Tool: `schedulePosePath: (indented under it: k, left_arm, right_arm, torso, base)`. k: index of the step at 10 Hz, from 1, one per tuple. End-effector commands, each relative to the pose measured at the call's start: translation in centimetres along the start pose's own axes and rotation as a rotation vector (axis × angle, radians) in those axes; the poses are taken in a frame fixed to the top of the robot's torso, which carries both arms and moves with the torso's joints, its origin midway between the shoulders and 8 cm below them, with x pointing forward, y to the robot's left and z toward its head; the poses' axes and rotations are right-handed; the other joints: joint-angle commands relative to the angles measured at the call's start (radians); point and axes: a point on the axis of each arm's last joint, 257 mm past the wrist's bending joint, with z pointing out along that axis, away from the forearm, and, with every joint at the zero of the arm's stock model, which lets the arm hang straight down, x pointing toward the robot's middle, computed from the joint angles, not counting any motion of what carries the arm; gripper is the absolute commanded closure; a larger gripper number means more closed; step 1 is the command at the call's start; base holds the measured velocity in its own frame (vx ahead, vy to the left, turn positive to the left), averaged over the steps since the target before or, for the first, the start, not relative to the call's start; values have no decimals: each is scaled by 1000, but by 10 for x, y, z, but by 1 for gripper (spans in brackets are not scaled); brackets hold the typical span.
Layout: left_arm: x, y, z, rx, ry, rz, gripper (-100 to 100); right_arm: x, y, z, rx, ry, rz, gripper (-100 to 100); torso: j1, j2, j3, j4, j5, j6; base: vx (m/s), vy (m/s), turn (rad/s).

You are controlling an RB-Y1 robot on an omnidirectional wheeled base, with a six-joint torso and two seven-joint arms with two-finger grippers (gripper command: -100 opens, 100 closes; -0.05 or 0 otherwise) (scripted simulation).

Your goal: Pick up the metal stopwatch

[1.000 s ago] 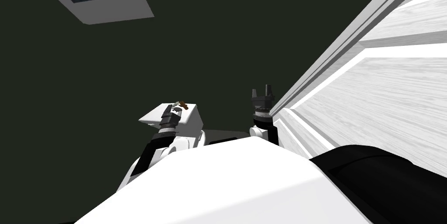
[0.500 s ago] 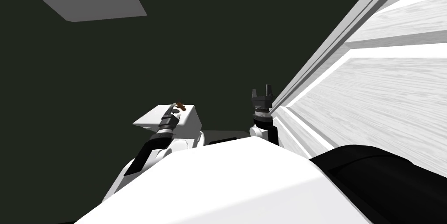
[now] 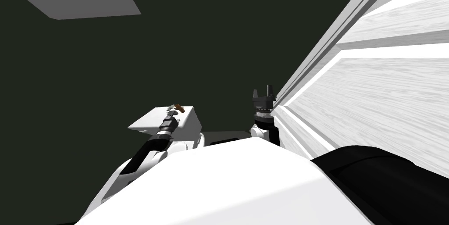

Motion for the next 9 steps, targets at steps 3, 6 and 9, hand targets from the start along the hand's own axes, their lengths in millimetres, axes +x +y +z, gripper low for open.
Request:
schedulePosePath:
  k: [3,6,9]
  left_arm:
    - [-10,21,2,-96,17,92,-100]
    - [-20,38,2,-172,32,177,-100]
    - [-31,50,3,-238,44,259,-100]
  right_arm:
    - [0,0,0,0,0,0,0]
    - [0,0,0,0,0,0,0]
    - [0,0,0,0,0,0,0]
  torso:
    - [0,0,0,0,0,0]
    - [0,0,0,0,0,0]
    - [0,-1,0,0,0,0]
  base:
    - [3,2,-43]
    - [7,5,-39]
    - [11,9,-41]
